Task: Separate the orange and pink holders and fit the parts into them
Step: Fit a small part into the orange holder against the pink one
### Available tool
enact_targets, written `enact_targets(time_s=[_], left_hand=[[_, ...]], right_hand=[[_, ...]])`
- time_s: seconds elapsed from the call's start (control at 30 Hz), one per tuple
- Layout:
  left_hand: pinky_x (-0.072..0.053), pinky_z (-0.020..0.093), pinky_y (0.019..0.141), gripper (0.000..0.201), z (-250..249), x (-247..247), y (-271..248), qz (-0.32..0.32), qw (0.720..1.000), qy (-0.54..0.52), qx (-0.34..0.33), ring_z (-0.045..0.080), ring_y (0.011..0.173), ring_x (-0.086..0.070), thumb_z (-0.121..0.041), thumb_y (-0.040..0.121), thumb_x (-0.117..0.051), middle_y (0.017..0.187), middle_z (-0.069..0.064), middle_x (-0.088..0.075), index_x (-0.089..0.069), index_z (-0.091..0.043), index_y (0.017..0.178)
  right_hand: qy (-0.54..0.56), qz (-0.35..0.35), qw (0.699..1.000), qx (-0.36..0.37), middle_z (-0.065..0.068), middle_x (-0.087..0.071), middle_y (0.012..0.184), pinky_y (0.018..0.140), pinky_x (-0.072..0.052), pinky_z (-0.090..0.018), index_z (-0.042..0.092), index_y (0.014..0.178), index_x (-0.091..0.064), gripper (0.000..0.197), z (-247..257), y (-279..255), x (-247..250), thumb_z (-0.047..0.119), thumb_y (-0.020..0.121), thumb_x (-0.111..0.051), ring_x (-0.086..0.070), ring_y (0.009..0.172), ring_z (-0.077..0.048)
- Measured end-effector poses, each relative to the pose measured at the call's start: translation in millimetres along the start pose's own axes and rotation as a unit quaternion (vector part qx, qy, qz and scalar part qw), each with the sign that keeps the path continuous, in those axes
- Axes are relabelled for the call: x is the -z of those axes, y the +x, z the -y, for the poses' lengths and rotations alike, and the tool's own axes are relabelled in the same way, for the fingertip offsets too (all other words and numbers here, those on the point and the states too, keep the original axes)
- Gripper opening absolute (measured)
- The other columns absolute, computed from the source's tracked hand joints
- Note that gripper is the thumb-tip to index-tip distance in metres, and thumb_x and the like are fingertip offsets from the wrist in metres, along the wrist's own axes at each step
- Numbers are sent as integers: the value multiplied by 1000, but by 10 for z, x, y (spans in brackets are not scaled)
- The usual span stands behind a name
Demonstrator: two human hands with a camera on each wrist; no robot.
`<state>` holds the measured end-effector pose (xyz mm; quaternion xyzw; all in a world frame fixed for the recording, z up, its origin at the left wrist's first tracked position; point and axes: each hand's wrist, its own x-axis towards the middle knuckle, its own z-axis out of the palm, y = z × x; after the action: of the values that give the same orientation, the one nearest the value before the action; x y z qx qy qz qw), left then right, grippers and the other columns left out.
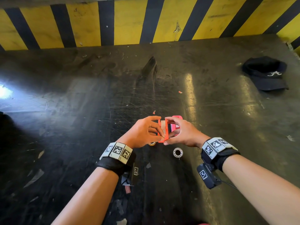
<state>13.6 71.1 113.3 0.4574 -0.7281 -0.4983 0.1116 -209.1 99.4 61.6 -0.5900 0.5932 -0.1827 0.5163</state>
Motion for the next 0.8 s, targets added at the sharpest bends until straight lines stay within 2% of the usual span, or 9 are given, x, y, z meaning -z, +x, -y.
enact_targets(time_s=[0.13, 0.23, 0.27, 0.33, 0.4, 0.43, 0.53, 0.7, 0.8], left_hand=[[-61, 36, 97, 39, 35, -29, -1, -11, 1000, 14, -13, 16, 104, -75, -12, 77, -89, 139, 3, -65, -76, -11, 114], [-59, 36, 102, 59, 33, -47, -37, -1, 999, 31, -31, 17, 108, -74, -10, 77, -88, 123, 3, -74, -66, -10, 132], [-59, 36, 102, 54, 31, -54, -45, 1, 999, 34, -40, 17, 110, -73, -9, 78, -87, 125, 1, -73, -68, -12, 128], [-61, 39, 97, 32, 32, -61, -56, -10, 999, 5, -53, 19, 113, -72, -11, 78, -85, 141, -2, -62, -74, -24, 106], [-64, 43, 90, 30, 15, -63, -52, -20, 997, -48, -49, 23, 114, -72, -17, 78, -81, 145, -5, -57, -63, -38, 92], [-65, 44, 87, 32, 12, -70, -34, -25, 997, -65, -41, 24, 114, -72, -16, 80, -79, 143, -5, -57, -58, -37, 91], [-66, 39, 82, 30, 29, -78, 23, -44, 995, -89, -27, 22, 103, -77, -8, 89, -75, 137, -3, -59, -53, -23, 104], [-66, 44, 83, 42, 40, -67, 95, -35, 998, -47, -3, 15, 101, -77, -21, 86, -83, 138, -3, -58, -56, -31, 116], [-66, 43, 84, 54, 18, -69, 95, -21, 999, -34, 1, 15, 106, -74, -20, 79, -89, 139, -3, -58, -55, -31, 121]], right_hand=[[8, -12, 1000, 2, 7, -58, 140, 114, -46, -47, 29, 150, -46, 111, 7, 21, -14, 32, 54, -102, -69, 114, -9], [10, -24, 1000, 2, 6, -56, 142, 113, -48, -45, 32, 149, -48, 112, 5, 23, -7, 34, 51, -103, -66, 120, -10], [8, -29, 1000, 1, 6, -55, 142, 113, -48, -45, 34, 148, -48, 113, 0, 18, -1, 38, 49, -102, -63, 124, -11], [-4, -37, 999, 1, 4, -55, 142, 114, -47, -43, 37, 146, -48, 114, -6, 12, 15, 46, 45, -100, -57, 130, -12], [-11, -41, 999, 0, 2, -55, 142, 113, -47, -43, 38, 146, -48, 116, -10, 15, 20, 50, 42, -99, -57, 131, -14], [-14, -42, 999, 0, 2, -54, 142, 113, -47, -43, 39, 146, -48, 117, -9, 21, 25, 52, 42, -98, -57, 131, -14], [-18, -36, 999, -2, 2, -54, 143, 113, -47, -44, 38, 147, -47, 119, -7, 23, 28, 52, 40, -97, -58, 130, -17], [-6, -34, 999, -2, 2, -54, 143, 109, -51, -48, 40, 147, -46, 119, -22, 20, 27, 47, 41, -100, -62, 126, -20], [2, -35, 999, 3, 1, -53, 145, 107, -53, -42, 36, 148, -46, 114, -30, 21, 41, 34, 49, -103, -64, 122, -18]])
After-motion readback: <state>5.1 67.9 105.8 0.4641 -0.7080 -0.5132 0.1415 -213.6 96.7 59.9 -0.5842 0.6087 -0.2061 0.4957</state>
